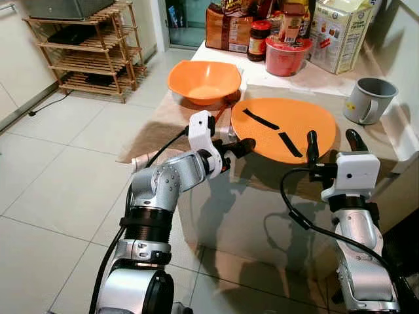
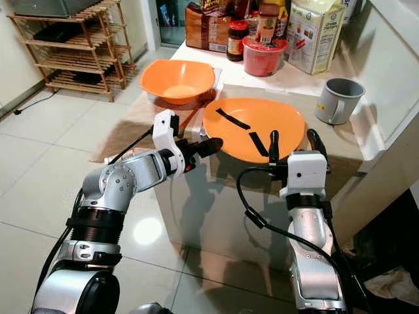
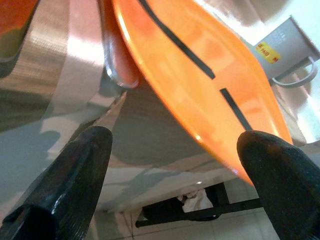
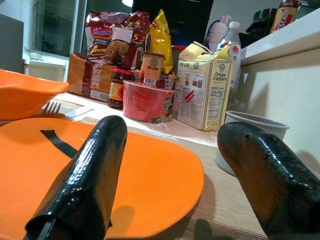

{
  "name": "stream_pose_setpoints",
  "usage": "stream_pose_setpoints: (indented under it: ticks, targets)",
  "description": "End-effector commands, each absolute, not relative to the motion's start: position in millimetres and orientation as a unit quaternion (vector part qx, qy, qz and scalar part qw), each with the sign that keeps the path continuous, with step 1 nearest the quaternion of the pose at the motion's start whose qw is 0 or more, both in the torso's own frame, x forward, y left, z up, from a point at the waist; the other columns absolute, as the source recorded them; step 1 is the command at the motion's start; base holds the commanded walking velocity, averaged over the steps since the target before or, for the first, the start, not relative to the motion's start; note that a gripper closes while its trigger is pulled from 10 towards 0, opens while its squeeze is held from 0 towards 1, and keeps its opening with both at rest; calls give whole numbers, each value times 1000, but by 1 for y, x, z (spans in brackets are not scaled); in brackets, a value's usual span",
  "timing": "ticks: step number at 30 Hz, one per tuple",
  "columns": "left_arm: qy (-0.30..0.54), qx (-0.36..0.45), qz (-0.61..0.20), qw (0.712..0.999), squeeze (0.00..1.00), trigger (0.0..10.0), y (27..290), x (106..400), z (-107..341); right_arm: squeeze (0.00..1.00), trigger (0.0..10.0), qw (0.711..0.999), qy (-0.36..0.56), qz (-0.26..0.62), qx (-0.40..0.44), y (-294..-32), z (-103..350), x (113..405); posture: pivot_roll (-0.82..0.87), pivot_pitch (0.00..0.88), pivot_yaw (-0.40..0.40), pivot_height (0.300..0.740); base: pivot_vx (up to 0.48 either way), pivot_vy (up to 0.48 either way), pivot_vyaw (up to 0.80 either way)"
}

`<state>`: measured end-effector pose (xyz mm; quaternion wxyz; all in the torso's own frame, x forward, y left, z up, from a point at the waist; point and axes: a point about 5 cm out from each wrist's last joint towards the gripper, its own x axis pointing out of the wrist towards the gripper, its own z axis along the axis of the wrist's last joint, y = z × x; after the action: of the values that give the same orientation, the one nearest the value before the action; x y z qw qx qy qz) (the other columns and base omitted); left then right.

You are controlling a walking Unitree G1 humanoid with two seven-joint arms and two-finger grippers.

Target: Setting the table

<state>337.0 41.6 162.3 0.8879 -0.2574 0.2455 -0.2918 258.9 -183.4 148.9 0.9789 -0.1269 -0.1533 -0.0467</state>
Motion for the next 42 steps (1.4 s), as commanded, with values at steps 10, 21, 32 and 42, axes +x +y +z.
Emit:
stream_pose_setpoints:
  ticks: [10,21,32,42]
  targets:
    - [228,-276,-341,869,0,10000,0,342,176,0,10000,980,-147,-52,-126,-183,148,252,-99,0,70,723,0,0,0]
    - [230,-277,-350,865,0,10000,-10,345,174,0,10000,980,-145,-54,-125,-183,147,250,-100,0,74,723,0,0,0]
    - [247,-303,-360,847,0,9686,-17,342,170,0,10000,981,-140,-53,-126,-183,146,249,-107,0,73,723,0,0,0]
    - [259,-313,-372,834,0,980,-23,339,169,0,10000,981,-139,-51,-129,-184,146,248,-111,0,72,723,0,0,0]
